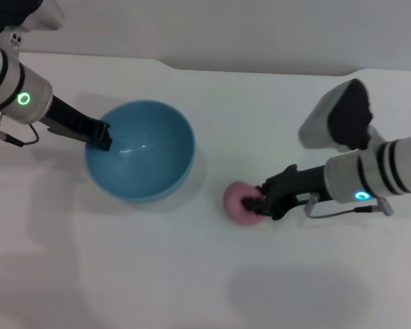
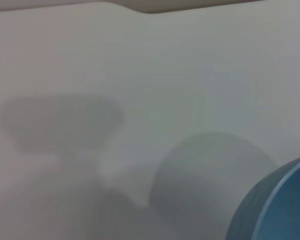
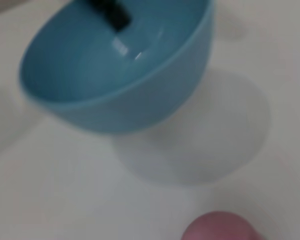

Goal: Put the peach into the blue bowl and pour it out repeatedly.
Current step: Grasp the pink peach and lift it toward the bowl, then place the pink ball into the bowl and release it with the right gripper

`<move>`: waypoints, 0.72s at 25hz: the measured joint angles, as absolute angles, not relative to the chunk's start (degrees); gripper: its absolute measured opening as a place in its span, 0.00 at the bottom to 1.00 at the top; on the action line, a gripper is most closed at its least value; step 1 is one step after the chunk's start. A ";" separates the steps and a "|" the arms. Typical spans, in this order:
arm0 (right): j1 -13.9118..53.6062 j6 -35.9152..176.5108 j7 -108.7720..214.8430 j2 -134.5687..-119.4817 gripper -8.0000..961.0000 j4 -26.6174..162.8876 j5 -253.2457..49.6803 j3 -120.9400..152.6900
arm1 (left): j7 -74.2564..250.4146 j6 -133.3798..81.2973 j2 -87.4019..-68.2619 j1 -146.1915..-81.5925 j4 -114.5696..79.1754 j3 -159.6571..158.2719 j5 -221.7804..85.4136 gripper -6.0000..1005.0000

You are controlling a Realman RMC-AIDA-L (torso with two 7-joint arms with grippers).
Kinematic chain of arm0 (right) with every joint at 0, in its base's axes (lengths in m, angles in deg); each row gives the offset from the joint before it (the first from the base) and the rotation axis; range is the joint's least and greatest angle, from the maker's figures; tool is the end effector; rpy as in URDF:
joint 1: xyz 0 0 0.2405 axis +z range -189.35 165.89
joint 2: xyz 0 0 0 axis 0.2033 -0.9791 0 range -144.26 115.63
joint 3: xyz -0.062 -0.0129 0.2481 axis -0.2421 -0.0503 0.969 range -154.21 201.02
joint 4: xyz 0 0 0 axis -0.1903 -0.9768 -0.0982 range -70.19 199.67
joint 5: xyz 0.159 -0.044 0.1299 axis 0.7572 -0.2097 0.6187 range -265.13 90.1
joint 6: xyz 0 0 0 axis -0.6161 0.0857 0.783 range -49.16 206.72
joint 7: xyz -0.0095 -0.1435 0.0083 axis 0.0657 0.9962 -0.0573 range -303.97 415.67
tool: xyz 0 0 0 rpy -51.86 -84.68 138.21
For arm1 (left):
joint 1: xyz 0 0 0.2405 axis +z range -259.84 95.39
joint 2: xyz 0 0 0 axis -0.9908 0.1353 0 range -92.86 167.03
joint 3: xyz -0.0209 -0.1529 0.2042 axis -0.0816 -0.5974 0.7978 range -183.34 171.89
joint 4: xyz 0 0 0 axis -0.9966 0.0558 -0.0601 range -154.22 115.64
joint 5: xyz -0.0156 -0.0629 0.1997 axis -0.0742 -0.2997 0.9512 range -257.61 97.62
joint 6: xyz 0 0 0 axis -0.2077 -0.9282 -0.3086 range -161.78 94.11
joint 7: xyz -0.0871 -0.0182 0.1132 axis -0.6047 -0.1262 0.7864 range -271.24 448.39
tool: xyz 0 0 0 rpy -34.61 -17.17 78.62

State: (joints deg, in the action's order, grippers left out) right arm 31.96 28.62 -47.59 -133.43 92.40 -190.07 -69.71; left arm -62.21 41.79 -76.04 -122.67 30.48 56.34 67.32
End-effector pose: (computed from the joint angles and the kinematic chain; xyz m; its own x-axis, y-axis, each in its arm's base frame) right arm 0.2198 0.3661 -0.1196 0.8839 -0.4658 -0.0420 -0.4630 -0.8588 -0.2195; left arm -0.2618 0.3992 0.0294 0.4273 0.9003 0.0828 0.8124 -0.3422 -0.4721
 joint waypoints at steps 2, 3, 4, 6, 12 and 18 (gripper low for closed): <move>30.27 28.03 -47.45 -133.26 0.36 94.07 -190.07 -66.98 | -62.61 42.53 -76.22 -122.81 30.49 56.20 67.33 0.01; 29.14 27.34 -47.31 -133.14 0.32 95.34 -190.08 -65.19 | -62.84 42.92 -76.32 -122.96 30.46 56.23 67.32 0.01; 28.01 26.65 -47.21 -133.00 0.28 96.52 -190.09 -63.52 | -63.07 43.34 -76.45 -123.10 30.39 56.33 67.33 0.01; 24.68 24.08 -46.19 -132.73 0.25 100.03 -190.39 -57.58 | -62.78 43.75 -77.27 -123.54 30.16 56.78 67.32 0.01; 20.34 16.52 -40.66 -132.71 0.17 104.07 -190.35 -43.66 | -62.42 42.82 -79.39 -125.23 29.32 59.47 67.35 0.01; 19.71 3.75 -38.36 -132.59 0.12 109.95 -190.26 -35.69 | -63.83 41.94 -81.23 -129.10 26.15 69.24 65.84 0.01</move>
State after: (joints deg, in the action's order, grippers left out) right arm 19.71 3.75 -38.36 -132.59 109.95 -190.26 -35.69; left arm -63.83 41.94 -81.23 -129.10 26.15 69.24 65.84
